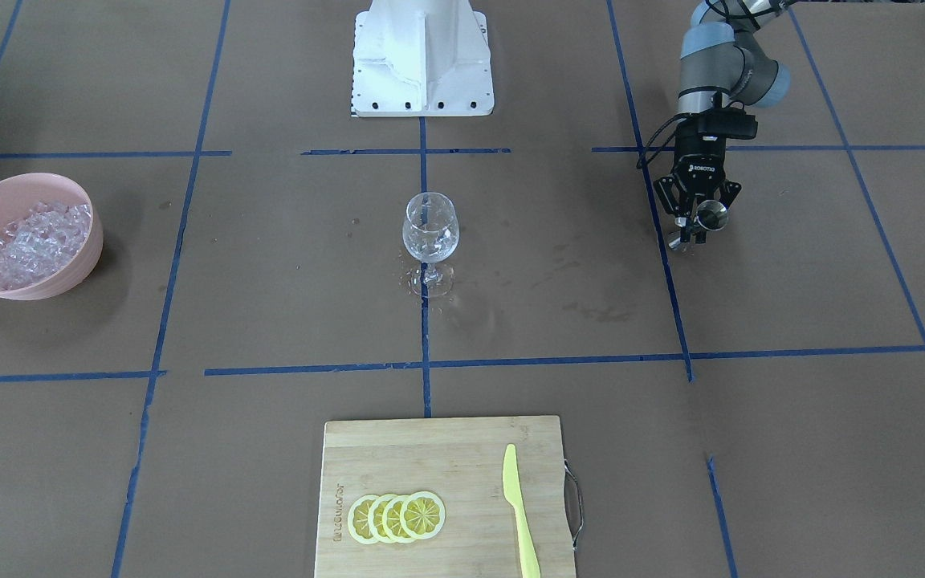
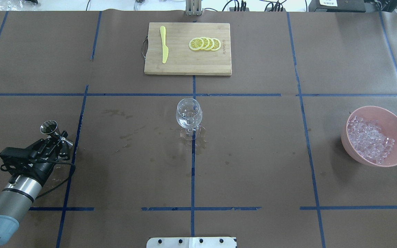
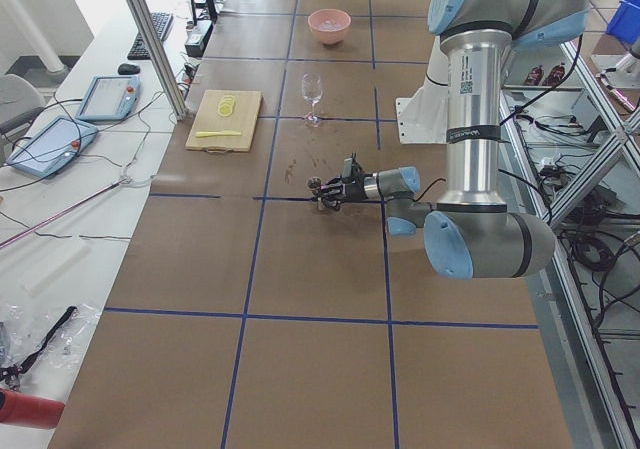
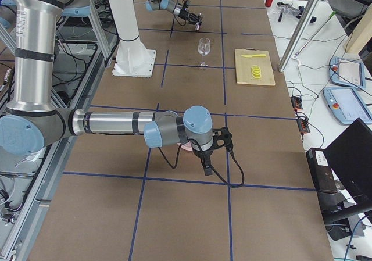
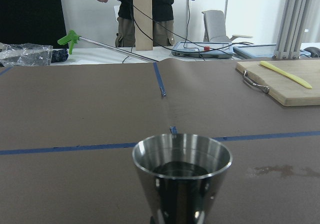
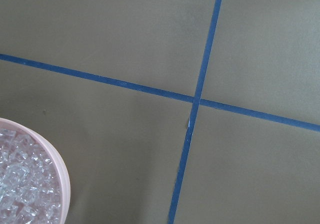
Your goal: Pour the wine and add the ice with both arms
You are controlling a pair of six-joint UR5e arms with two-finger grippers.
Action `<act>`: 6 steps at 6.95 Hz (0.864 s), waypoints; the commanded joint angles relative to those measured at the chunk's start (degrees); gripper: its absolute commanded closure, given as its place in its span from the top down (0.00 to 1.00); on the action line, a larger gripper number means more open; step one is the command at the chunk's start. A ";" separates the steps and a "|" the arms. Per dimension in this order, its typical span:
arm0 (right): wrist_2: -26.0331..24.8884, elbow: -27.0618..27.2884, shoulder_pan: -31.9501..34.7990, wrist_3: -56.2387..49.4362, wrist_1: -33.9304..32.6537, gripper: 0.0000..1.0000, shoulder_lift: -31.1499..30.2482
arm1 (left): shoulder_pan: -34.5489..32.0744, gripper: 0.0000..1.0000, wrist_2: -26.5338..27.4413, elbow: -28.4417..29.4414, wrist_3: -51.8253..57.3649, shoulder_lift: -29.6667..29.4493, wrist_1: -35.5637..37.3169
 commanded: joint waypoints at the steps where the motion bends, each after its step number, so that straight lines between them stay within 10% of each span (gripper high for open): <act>1: 0.00 -0.01 0.00 0.00 0.01 1.00 0.10 | -0.02 0.00 -0.04 -2.51 8.26 -0.81 -2.51; 6: 0.00 -0.36 0.00 0.00 -0.08 1.00 0.19 | -0.81 0.00 -0.39 -3.23 43.62 -14.22 -11.85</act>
